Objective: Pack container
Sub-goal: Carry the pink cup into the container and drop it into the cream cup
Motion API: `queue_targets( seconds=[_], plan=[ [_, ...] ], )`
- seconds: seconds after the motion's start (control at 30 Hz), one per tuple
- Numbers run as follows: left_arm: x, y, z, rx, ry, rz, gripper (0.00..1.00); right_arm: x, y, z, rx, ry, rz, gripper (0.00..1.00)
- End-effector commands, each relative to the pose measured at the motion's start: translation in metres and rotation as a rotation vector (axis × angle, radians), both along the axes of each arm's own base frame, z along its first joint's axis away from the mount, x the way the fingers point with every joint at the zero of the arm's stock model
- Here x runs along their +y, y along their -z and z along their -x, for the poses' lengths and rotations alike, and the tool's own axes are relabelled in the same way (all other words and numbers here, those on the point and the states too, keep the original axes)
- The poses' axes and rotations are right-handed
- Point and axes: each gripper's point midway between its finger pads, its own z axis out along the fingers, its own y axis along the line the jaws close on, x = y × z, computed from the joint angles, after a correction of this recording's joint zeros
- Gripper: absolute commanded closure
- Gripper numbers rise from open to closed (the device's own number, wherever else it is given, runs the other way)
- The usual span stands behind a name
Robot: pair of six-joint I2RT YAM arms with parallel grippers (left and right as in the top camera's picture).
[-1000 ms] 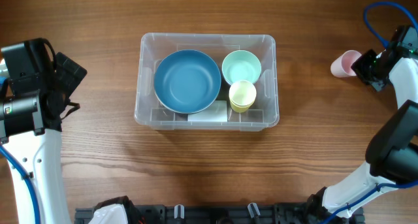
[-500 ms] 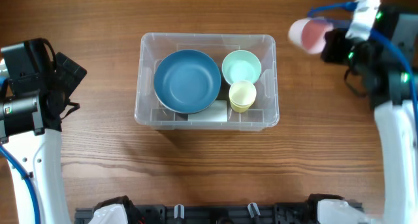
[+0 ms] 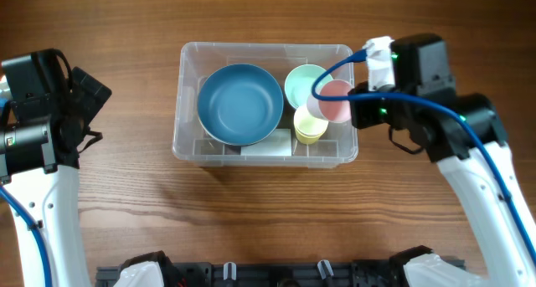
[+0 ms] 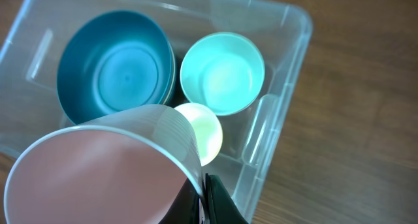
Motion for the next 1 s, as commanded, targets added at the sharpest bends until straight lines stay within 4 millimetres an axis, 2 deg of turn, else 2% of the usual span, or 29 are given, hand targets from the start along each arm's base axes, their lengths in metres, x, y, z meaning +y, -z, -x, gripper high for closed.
queue_targets(
  seconds=[0.0,0.23,0.37,0.6,0.63,0.67,0.73,0.77,0.87,0.97],
  plan=[
    [0.002,-0.008,0.0,-0.022,-0.009,-0.005,0.0,0.008,0.028,-0.005,0.083,0.007,0.03,0.96],
    [0.002,-0.008,0.0,-0.022,-0.009,-0.005,0.0,0.014,0.078,-0.016,0.225,0.0,0.081,0.96],
    [0.002,-0.008,0.0,-0.022,-0.009,-0.005,0.0,0.015,0.1,-0.019,0.291,0.022,0.095,0.96],
    [0.002,-0.008,0.0,-0.022,-0.009,-0.005,0.0,0.015,0.105,-0.02,0.303,0.024,0.101,0.94],
    [0.002,-0.008,0.0,-0.022,-0.009,-0.005,0.0,0.015,0.105,-0.02,0.303,0.025,0.101,0.89],
    [0.002,-0.008,0.0,-0.022,-0.009,-0.005,0.0,0.015,0.105,-0.02,0.302,0.025,0.1,0.79],
    [0.002,-0.008,0.0,-0.022,-0.009,-0.005,0.0,0.016,0.105,-0.021,0.297,0.025,0.098,0.51],
    [0.002,-0.008,0.0,-0.022,-0.009,-0.005,0.0,0.016,0.104,-0.022,0.292,0.023,0.097,0.47],
    [0.002,-0.008,0.0,-0.022,-0.009,-0.005,0.0,0.018,0.1,-0.029,0.257,0.004,0.095,0.46],
    [0.002,-0.008,0.0,-0.022,-0.009,-0.005,0.0,0.02,0.08,-0.039,0.2,0.014,0.071,0.45]
  ],
)
